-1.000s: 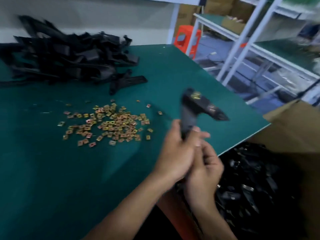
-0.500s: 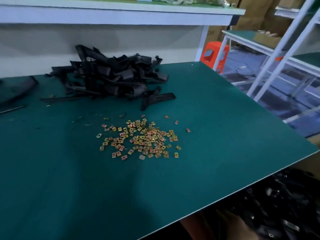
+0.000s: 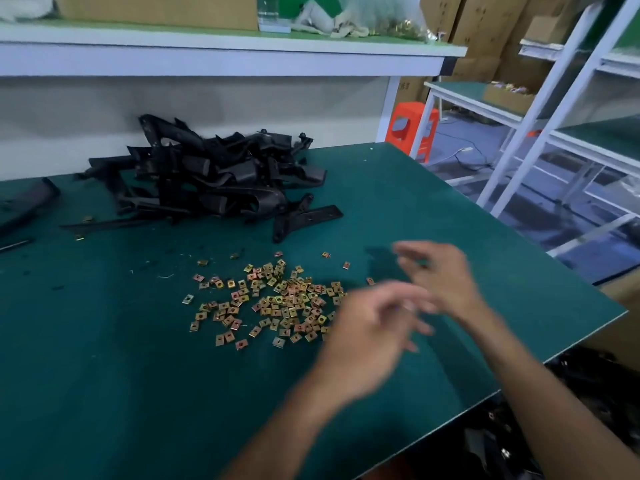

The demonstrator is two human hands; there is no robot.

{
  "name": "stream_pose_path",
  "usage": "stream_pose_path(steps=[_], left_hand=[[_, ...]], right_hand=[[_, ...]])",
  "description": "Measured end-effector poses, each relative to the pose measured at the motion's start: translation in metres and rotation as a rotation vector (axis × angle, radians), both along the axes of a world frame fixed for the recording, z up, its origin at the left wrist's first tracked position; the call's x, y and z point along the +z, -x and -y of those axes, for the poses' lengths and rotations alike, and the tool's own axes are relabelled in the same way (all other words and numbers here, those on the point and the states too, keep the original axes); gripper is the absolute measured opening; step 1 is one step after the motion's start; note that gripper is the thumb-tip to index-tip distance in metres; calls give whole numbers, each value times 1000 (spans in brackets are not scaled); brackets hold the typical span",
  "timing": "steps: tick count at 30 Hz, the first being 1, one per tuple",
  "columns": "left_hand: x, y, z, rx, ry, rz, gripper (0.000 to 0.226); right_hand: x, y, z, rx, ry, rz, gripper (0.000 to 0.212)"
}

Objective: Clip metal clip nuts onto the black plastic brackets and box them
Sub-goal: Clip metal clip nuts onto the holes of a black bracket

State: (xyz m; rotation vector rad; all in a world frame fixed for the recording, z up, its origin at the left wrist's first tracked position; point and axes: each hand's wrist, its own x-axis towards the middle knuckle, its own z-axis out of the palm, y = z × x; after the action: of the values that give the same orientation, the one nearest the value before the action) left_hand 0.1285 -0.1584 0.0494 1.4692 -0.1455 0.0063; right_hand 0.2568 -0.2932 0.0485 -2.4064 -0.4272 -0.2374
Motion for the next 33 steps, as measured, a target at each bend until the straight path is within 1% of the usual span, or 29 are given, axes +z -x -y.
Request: stream_pose_path(steps=[1, 3, 6, 7, 9, 11, 13, 15, 16, 17, 20, 21, 22, 23, 24, 25, 26, 27, 29, 30, 31, 32, 33], left_hand=[[2, -7, -27, 185, -28, 2, 30], [-3, -13, -86, 452, -14, 21, 30], [-30, -5, -137, 666, 14, 53, 35], [-40, -1, -147, 717, 27, 58, 36], [-54, 3, -159, 776, 62, 55, 37], [-66, 5, -162, 784, 95, 49, 40], [-69, 5, -161, 749, 102, 65, 38], [-69, 4, -160, 729, 139, 113, 34], [-67, 5, -159, 729, 153, 139, 33], [-64, 5, -159, 730, 154, 172, 31], [-59, 7, -156, 692, 115, 237, 17], [-56, 7, -155, 655, 108, 227, 19], [-53, 7, -152, 596, 134, 189, 28], [-50, 7, -151, 511, 229, 126, 38], [-46, 7, -148, 405, 370, 54, 47], [-44, 8, -144, 297, 483, -2, 52], [-41, 10, -139, 221, 521, -26, 52], [-40, 13, -134, 211, 499, -53, 47], [-40, 17, -126, 303, 490, -112, 38], [-40, 20, -125, 344, 516, -153, 36], [-40, 22, -125, 345, 515, -177, 35], [-39, 25, -126, 316, 476, -198, 35], [-40, 28, -128, 267, 399, -219, 36]], right_hand=[[-1, -25, -27, 95, 81, -64, 30], [-9, -69, -79, 224, 198, -85, 43], [-25, -121, -131, 329, 381, -125, 66], [-31, -135, -144, 346, 467, -120, 70], [-39, -147, -160, 326, 621, -33, 64], [-40, -148, -162, 300, 693, 211, 48], [-31, -145, -159, 219, 650, 387, 34], [-15, -137, -154, 164, 540, 431, 29], [-6, -128, -152, 150, 429, 382, 29], [4, -114, -151, 149, 289, 292, 29], [25, -46, -147, 281, -203, 24, 17], [24, -18, -147, 315, -290, -43, 20], [21, 12, -149, 335, -327, -92, 27], [14, 40, -153, 347, -346, -133, 35], [5, 66, -156, 353, -355, -171, 42], [-4, 87, -160, 360, -332, -205, 46], [-12, 102, -163, 371, -273, -228, 47], [-19, 111, -162, 383, -187, -215, 47], [-31, 115, -150, 368, -62, -89, 40], [-34, 111, -138, 315, -92, -20, 37], [-37, 103, -125, 228, -179, 46, 37], [-39, 91, -111, 107, -273, 106, 36], [-44, 76, -95, -21, -321, 158, 29]])
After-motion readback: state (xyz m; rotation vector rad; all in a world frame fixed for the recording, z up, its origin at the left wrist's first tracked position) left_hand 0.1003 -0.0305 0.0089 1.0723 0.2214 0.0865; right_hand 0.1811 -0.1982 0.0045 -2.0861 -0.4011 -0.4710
